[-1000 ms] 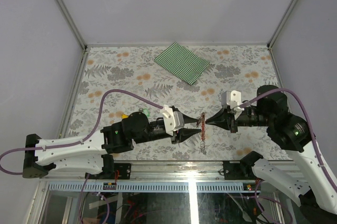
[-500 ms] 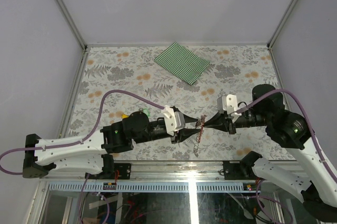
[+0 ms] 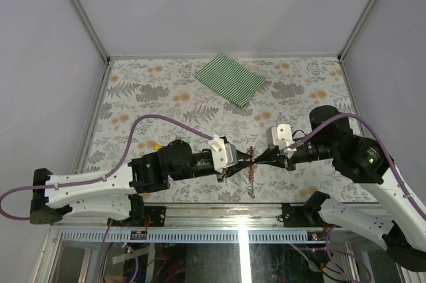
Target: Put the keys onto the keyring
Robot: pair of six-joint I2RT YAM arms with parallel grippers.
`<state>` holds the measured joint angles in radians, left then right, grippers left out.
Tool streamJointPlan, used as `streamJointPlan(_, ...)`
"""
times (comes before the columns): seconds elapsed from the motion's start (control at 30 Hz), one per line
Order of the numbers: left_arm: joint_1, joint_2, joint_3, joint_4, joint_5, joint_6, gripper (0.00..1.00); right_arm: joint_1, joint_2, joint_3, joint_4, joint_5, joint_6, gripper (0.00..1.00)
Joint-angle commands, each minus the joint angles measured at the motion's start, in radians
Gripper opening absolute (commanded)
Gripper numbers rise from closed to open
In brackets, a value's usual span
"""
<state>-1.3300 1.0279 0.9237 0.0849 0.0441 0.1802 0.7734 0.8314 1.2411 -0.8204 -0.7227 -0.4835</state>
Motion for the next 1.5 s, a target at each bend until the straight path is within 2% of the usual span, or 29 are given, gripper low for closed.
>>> streamJointPlan(0.0, -0.005, 0.004, 0.051, -0.003, 0.019, 0.023, 0.17, 0.018, 0.005, 0.048, 0.018, 0.003, -0.018, 0.00)
streamJointPlan(0.2, -0.006, 0.010, 0.058, -0.013, 0.020, 0.031, 0.01, 0.021, 0.006, 0.050, 0.017, 0.000, -0.017, 0.00)
streamJointPlan(0.37, -0.006, 0.009, 0.058, -0.006, 0.027, 0.024, 0.00, 0.020, 0.000, 0.051, 0.029, -0.012, -0.003, 0.02)
streamJointPlan(0.43, -0.005, -0.004, 0.043, 0.018, 0.018, 0.011, 0.00, 0.021, -0.013, 0.047, 0.050, -0.010, 0.009, 0.10)
streamJointPlan(0.5, -0.005, -0.031, 0.001, 0.075, 0.004, -0.011, 0.00, 0.021, -0.031, 0.033, 0.084, -0.015, 0.027, 0.25)
streamJointPlan(0.53, -0.006, -0.048, -0.024, 0.117, 0.002, -0.022, 0.00, 0.021, -0.045, 0.021, 0.107, -0.021, 0.038, 0.29)
streamJointPlan(0.77, -0.006, -0.162, -0.172, 0.370, -0.010, -0.103, 0.00, 0.021, -0.167, -0.127, 0.358, -0.005, 0.140, 0.38)
streamJointPlan(1.07, -0.005, -0.225, -0.253, 0.620, 0.049, -0.181, 0.00, 0.021, -0.284, -0.355, 0.837, 0.003, 0.388, 0.38)
streamJointPlan(1.2, -0.006, -0.221, -0.251, 0.668, 0.059, -0.188, 0.00, 0.020, -0.272, -0.379, 0.953, -0.028, 0.449, 0.36)
streamJointPlan(1.33, -0.006, -0.217, -0.242, 0.696, 0.064, -0.188, 0.00, 0.021, -0.257, -0.390, 1.043, -0.068, 0.503, 0.28)
streamJointPlan(1.47, -0.005, -0.207, -0.230, 0.708, 0.076, -0.188, 0.00, 0.021, -0.252, -0.402, 1.122, -0.089, 0.545, 0.29)
